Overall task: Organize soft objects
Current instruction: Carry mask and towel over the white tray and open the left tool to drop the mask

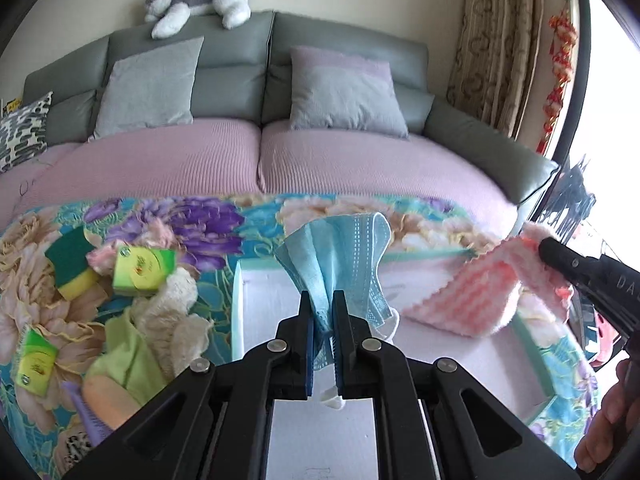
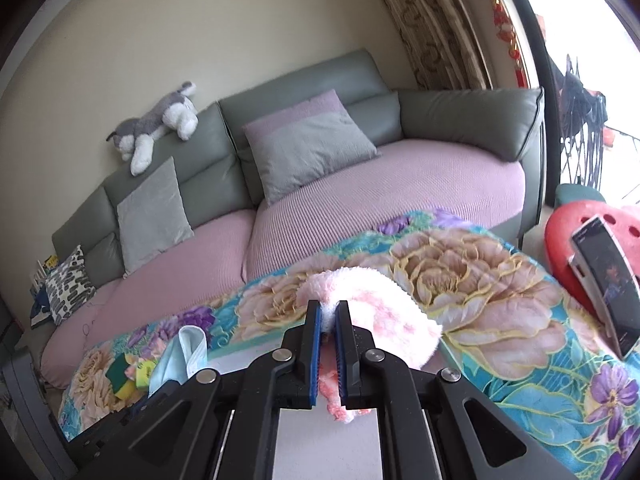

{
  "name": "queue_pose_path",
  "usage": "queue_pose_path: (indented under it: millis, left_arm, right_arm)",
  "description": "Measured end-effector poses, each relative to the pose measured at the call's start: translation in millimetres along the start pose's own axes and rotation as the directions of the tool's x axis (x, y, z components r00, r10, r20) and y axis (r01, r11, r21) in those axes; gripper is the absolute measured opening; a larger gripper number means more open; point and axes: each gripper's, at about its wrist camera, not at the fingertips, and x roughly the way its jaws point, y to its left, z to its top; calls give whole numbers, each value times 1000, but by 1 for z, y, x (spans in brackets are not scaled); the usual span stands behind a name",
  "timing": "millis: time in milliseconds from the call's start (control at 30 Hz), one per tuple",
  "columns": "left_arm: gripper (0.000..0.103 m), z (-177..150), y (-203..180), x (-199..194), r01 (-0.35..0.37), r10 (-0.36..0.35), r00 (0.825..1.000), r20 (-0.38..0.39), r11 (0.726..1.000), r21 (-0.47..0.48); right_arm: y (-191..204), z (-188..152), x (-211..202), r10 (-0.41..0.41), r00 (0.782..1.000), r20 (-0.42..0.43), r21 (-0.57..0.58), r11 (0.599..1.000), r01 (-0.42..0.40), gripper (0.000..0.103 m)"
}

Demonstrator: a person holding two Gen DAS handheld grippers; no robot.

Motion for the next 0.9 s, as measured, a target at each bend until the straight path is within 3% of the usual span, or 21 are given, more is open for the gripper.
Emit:
queue_pose_path:
  millis: [267,667,700,733,767,800,833,900]
  left_arm:
    - [8,-11,4,30,-26,25,997,-77,1000,-12]
    - [9,-22,8,54,-31,27,987,-158,999,-19]
    - [14,-22,9,54,-32,28,986,-162,999,-23]
    - [18,-22,9,54,-31,26,986,-165,999,-26]
    - [32,-22,10,53,-31,25,986,-167,999,-31]
    - [48,-21,10,52,-30,23,986,-163,999,-38]
    - [54,-20,10,49,-27,20,987,-157,999,-43]
    - [64,-18,10,44,-28,21,989,-146,999,-46]
  right_arm:
    - [-9,-20,42,-35,990,-137,1,999,35,7]
    - [-4,-29,58,-65,975,-214,-37,998,58,13]
    - [-3,-29,58,-69,973,-220,-43,997,61,16]
    - [-3,-29,59,-78,971,-225,-50,996,68,26]
    - [-1,-30,59,-84,969,-231,-59,996,72,40]
    - [0,-30,59,-91,968,-233,-68,995,77,48]
    - [2,-30,58,-101,968,-230,-80,993,85,59]
    - [6,-29,56,-120,967,-226,-103,990,98,61]
